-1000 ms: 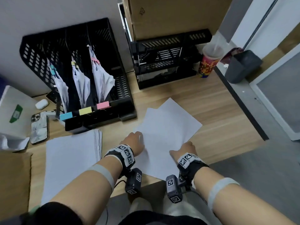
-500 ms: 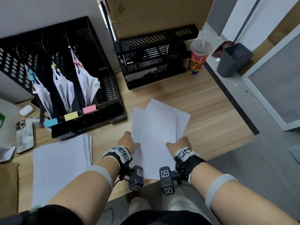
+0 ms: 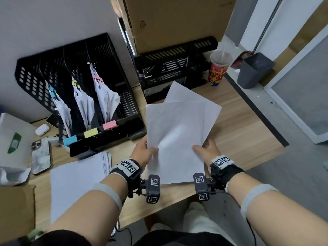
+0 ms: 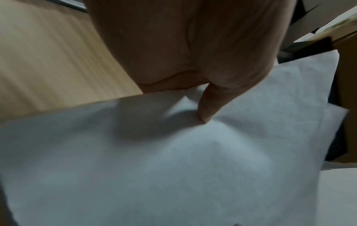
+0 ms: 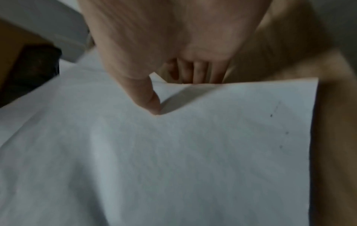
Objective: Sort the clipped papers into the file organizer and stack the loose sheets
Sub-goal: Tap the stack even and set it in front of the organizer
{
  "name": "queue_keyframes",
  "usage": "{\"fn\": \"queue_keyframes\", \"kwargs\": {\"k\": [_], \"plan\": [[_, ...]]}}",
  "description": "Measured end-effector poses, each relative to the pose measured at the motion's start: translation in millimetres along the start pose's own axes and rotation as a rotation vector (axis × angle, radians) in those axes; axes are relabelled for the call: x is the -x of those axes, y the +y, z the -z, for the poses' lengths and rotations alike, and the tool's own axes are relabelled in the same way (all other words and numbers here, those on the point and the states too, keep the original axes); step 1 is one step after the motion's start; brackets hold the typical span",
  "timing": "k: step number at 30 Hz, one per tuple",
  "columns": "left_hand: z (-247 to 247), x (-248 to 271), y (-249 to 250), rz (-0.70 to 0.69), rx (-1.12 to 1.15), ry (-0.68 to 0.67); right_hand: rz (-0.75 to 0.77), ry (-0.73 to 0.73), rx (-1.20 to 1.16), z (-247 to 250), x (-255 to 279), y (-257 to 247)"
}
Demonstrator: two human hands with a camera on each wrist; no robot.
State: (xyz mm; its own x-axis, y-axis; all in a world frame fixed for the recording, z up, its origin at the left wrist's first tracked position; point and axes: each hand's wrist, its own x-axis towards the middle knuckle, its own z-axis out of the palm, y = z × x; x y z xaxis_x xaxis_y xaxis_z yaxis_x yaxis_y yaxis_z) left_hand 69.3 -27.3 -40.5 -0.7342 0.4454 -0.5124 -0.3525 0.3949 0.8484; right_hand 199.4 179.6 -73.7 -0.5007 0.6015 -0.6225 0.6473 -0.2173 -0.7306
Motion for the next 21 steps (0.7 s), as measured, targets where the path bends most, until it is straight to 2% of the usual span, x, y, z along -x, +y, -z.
{"fn": "queue_keyframes", "kwargs": {"k": [3,7,10,14,21], "plan": [[4.2,3.3,28.1,-0.119,0.001,0.003,0.196,0.036,-0.113,4.7,8.4,-36.3],[8.6,4.9,67.3,-0.304,0.048,0.086,0.489,0.133,-0.169,15.1,32.6,-91.3],[7.0,7.8,84.3,-0.401,0.095,0.147,0.594,0.199,-0.156,19.4,47.8,-110.7],[-3.7,12.7,79.8,-0.479,0.091,0.154,0.539,0.169,-0.146,19.5,66.1,-101.2],[-20.9,11.6,55.4,-0.454,-0.002,0.19,0.375,0.118,-0.054,25.6,68.4,-76.2]]}}
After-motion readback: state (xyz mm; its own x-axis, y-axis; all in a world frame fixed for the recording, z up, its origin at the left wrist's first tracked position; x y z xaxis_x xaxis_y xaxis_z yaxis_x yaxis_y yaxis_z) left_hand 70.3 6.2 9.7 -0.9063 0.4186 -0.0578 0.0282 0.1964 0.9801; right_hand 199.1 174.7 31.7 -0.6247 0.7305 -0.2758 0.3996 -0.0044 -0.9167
